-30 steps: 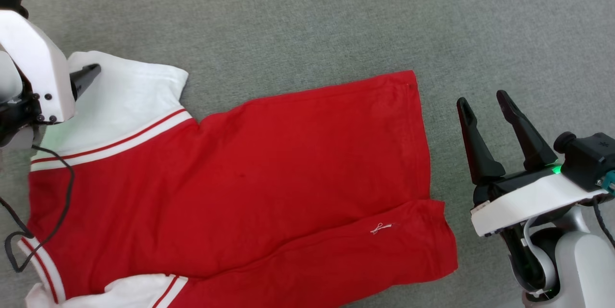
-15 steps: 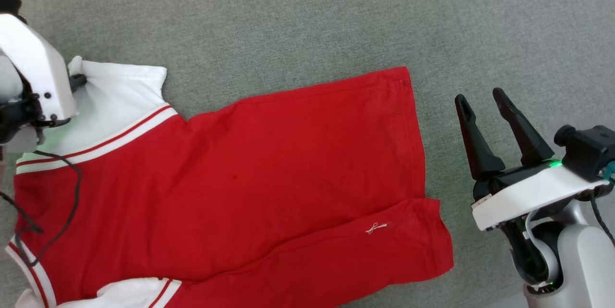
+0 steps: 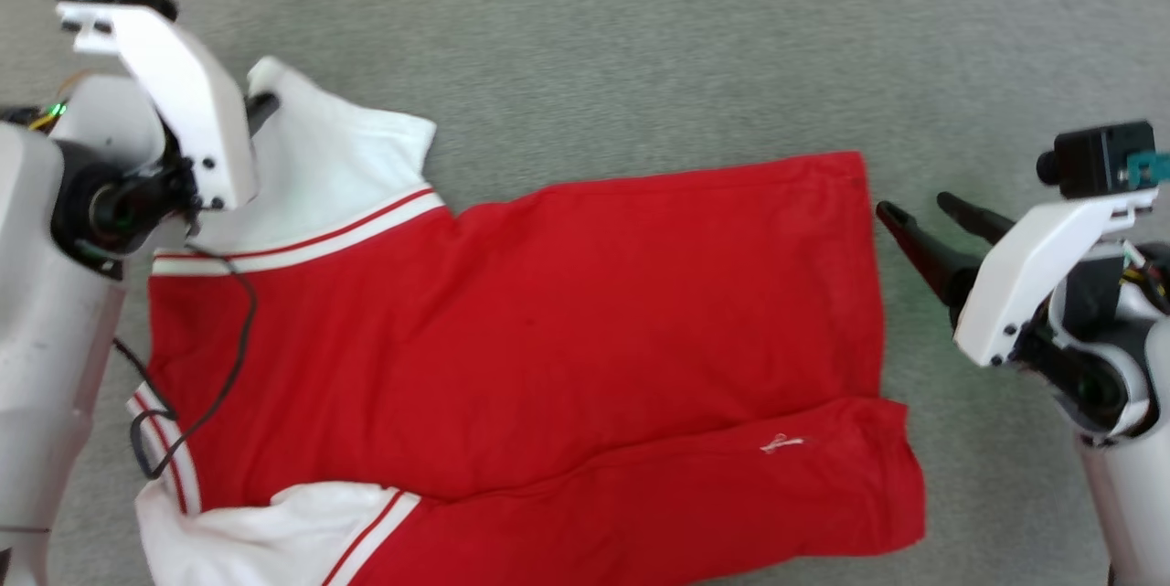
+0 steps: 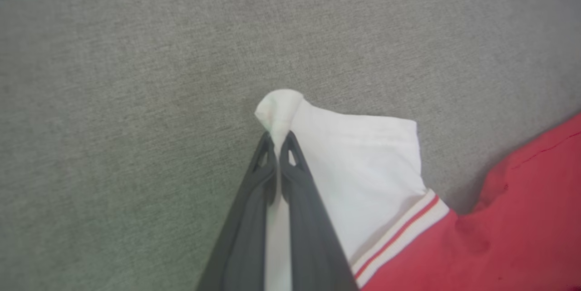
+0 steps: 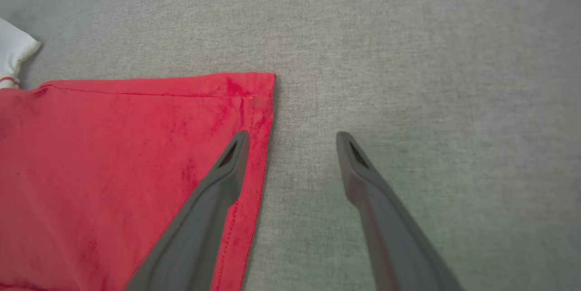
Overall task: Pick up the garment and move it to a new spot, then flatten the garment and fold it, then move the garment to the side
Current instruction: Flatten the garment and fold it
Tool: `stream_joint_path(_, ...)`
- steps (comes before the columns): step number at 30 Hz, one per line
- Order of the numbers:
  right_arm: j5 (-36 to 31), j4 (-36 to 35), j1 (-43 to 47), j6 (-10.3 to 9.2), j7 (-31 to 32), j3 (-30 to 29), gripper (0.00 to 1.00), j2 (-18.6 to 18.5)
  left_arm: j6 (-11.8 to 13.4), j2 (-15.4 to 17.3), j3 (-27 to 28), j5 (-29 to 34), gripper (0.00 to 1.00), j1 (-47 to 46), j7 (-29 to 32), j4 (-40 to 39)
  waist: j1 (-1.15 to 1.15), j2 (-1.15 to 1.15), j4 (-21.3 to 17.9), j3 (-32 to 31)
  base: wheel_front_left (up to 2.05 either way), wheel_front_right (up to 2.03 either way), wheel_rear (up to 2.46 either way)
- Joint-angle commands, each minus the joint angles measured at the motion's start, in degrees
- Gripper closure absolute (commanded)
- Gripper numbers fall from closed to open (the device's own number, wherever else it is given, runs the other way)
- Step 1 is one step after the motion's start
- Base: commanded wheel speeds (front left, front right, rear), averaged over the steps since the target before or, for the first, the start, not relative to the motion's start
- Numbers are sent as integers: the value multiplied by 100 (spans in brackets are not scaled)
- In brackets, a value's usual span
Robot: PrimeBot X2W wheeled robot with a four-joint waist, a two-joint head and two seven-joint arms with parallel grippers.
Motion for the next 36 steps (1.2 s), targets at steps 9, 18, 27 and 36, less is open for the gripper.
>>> stream_joint_path(9,36,740,-853,0,1286,134,0,-132,-138,-269,-195,150,100,-293,-282,-284,0,0,659,168,0,0,0)
stream_joint_path(18,128,1413,-932,0,2200,286,100,71,-192,-280,-193,100,100,-113,-503,-363,0,0,789,195,0,0,0)
stream_joint_path(27,-82,819,-1194,-1,1514,172,100,-274,-235,-224,-61,88,100,85,-988,-326,0,0,819,-81,0,0,0)
stream_joint_path(36,-190,435,-590,-1,902,-23,100,-361,-65,-103,259,-102,100,1078,-1704,-501,0,0,955,-949,0,0,0)
